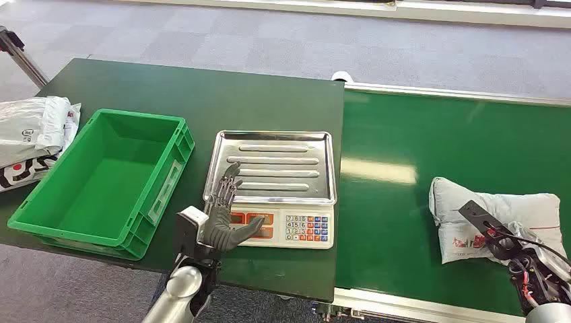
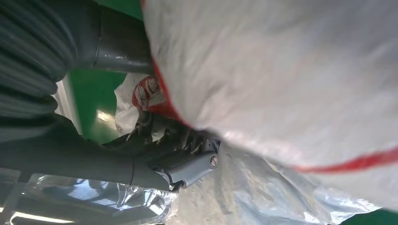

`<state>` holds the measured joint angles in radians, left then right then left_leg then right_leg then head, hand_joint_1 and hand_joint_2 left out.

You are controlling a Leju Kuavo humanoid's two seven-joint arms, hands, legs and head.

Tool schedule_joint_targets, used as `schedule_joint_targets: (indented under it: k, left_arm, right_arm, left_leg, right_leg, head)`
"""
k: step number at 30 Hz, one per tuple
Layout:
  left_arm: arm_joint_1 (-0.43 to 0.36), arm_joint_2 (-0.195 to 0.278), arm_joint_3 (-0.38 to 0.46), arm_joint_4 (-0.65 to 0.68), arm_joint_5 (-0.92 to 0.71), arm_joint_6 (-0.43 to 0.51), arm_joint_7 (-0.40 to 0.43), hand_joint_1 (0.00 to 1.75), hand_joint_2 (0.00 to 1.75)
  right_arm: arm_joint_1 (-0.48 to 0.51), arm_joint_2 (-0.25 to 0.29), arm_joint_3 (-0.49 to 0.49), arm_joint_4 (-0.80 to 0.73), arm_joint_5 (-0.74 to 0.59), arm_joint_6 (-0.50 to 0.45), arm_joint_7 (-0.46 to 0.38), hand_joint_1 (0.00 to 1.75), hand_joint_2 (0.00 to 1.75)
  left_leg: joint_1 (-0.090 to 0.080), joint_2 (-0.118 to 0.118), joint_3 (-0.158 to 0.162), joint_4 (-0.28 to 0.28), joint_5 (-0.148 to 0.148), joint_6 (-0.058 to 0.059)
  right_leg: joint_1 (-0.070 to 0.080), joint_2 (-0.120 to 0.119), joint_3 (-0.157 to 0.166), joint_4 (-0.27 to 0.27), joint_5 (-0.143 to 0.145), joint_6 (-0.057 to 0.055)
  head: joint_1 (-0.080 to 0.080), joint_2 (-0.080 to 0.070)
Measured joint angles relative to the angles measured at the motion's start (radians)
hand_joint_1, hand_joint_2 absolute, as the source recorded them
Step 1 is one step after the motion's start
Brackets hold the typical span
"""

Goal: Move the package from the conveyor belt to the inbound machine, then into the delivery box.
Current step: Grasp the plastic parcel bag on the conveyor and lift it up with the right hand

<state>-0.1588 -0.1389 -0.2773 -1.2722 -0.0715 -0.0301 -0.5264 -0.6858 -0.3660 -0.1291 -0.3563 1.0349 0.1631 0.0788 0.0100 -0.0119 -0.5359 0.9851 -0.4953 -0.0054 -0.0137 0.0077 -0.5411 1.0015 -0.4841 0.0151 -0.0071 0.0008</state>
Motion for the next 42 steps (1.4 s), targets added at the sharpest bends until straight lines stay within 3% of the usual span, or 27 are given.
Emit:
schedule_joint_targets:
  k: [9,16,27,36,42]
  left_arm:
    - [0.001,0.006,0.000,-0.002,0.006,0.011,0.000,0.00,1.75]
    - [0.024,0.013,0.000,-0.036,0.011,0.032,0.005,0.00,1.75]
    - [0.035,0.019,0.001,-0.054,0.012,0.035,0.006,0.00,1.75]
    - [0.037,0.021,0.002,-0.082,0.021,0.060,0.001,0.00,1.75]
    - [0.037,0.018,0.005,-0.093,0.022,0.123,-0.050,0.00,1.75]
  right_arm:
    - [0.000,0.018,0.010,0.001,-0.011,-0.035,-0.044,1.75,1.75]
    - [0.001,0.046,0.011,-0.010,-0.064,-0.155,-0.137,1.75,1.75]
    - [0.002,0.068,0.011,-0.019,-0.085,-0.180,-0.158,1.75,1.75]
    - [0.025,0.107,0.008,-0.163,-0.238,-0.380,-0.380,1.75,1.75]
    - [0.080,0.135,0.008,-0.304,-0.308,-0.499,-0.496,1.75,1.75]
  left_leg:
    - [0.000,0.000,0.000,0.000,0.000,0.000]
    - [0.000,0.000,-0.001,0.000,0.000,0.000]
    - [0.000,0.000,-0.002,0.000,0.000,0.000]
    - [0.000,0.000,-0.003,0.000,0.000,0.000]
    - [0.000,-0.001,-0.004,0.000,0.000,0.000]
  right_leg:
    - [0.000,0.000,0.000,0.000,0.000,0.000]
    - [0.000,0.000,-0.001,0.000,0.000,0.000]
    - [0.000,0.000,-0.001,0.000,0.000,0.000]
    - [0.000,0.000,-0.002,0.000,0.000,0.000]
    - [0.000,0.000,-0.003,0.000,0.000,0.000]
  head:
    - [0.000,0.000]
    - [0.000,0.000]
    - [0.000,0.000]
    - [0.000,0.000]
    - [0.000,0.000]
